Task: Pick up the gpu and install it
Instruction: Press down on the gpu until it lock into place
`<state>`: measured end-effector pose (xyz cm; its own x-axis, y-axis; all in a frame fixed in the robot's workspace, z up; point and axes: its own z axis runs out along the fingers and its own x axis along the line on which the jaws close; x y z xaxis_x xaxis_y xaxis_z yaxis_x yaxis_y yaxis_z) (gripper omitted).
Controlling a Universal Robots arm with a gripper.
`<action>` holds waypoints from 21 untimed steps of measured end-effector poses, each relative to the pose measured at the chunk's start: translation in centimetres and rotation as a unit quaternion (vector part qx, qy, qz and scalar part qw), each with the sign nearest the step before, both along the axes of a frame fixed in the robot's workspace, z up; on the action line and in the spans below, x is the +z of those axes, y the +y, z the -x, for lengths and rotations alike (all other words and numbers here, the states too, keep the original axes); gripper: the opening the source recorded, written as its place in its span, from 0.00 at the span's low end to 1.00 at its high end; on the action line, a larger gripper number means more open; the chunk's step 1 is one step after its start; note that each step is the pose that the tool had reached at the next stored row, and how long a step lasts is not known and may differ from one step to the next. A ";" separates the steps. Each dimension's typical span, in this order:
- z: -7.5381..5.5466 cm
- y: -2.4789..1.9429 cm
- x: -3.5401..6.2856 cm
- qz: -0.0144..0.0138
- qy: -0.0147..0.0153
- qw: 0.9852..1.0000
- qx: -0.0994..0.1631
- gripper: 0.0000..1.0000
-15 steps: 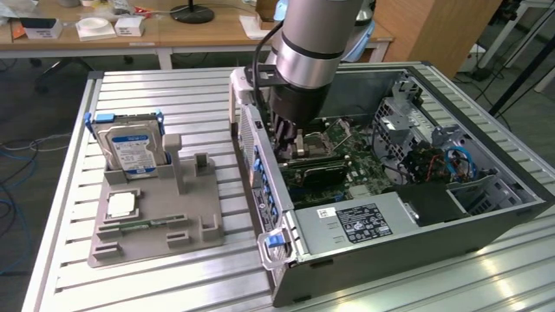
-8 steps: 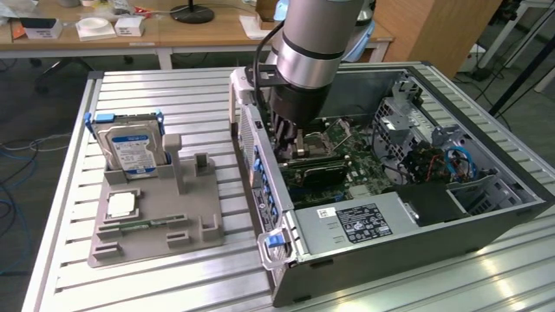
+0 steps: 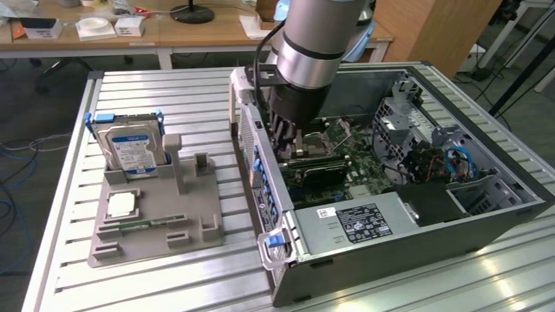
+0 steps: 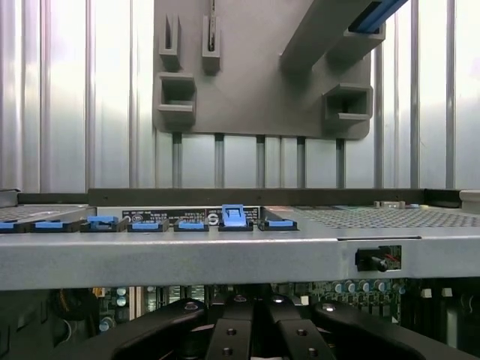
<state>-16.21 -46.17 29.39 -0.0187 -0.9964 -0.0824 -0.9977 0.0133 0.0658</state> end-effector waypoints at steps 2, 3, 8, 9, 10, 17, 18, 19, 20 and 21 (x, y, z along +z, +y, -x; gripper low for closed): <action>0.0 0.00 0.00 0.000 0.002 1.000 0.000 0.10; 0.0 0.00 0.00 0.000 0.003 1.000 0.000 0.10; 0.0 0.01 0.26 0.000 0.004 1.000 0.000 0.10; 0.0 0.00 0.46 0.000 0.004 1.000 0.000 0.10; 0.0 0.00 0.57 0.000 0.005 1.000 0.000 0.10; 0.3 0.00 0.59 0.000 0.005 1.000 0.000 0.10; 0.4 -0.01 0.59 0.000 0.005 1.000 0.000 0.10; 0.4 -0.01 0.58 0.000 0.005 1.000 0.000 0.10; 0.4 -0.01 0.58 0.000 0.005 1.000 0.000 0.10; 0.5 -0.02 0.53 0.000 0.005 1.000 0.000 0.10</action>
<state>-16.66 -46.19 29.93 -0.0193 -0.9964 -0.0820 -0.9971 0.0131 0.0756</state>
